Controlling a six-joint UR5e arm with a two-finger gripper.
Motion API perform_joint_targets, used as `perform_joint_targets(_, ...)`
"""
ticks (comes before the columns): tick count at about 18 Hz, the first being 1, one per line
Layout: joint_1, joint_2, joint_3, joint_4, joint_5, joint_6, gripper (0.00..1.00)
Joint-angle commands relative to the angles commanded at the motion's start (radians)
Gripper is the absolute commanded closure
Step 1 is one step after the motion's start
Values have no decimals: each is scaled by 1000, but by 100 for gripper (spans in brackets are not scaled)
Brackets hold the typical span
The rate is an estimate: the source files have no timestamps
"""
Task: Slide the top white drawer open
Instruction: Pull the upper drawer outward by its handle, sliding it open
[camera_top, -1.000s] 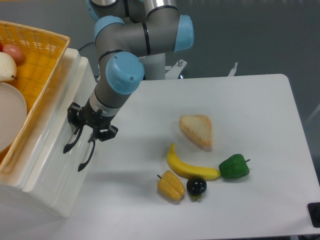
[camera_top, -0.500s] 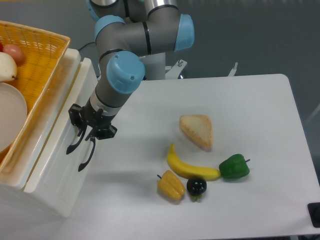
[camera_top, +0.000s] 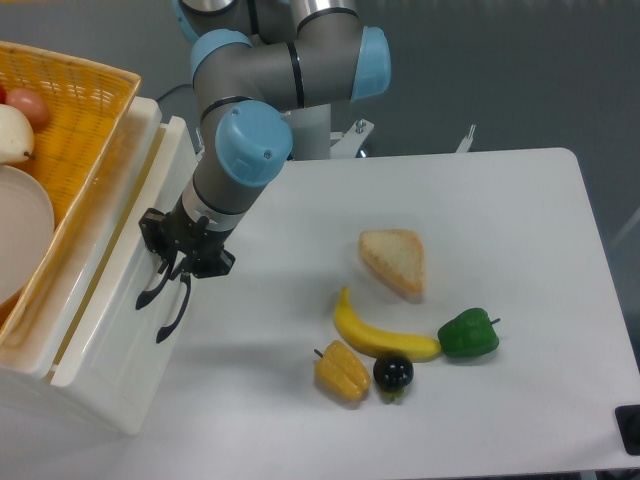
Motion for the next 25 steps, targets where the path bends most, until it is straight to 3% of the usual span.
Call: perform_joint_targets(25,84,-3,31,2,12,2,77)
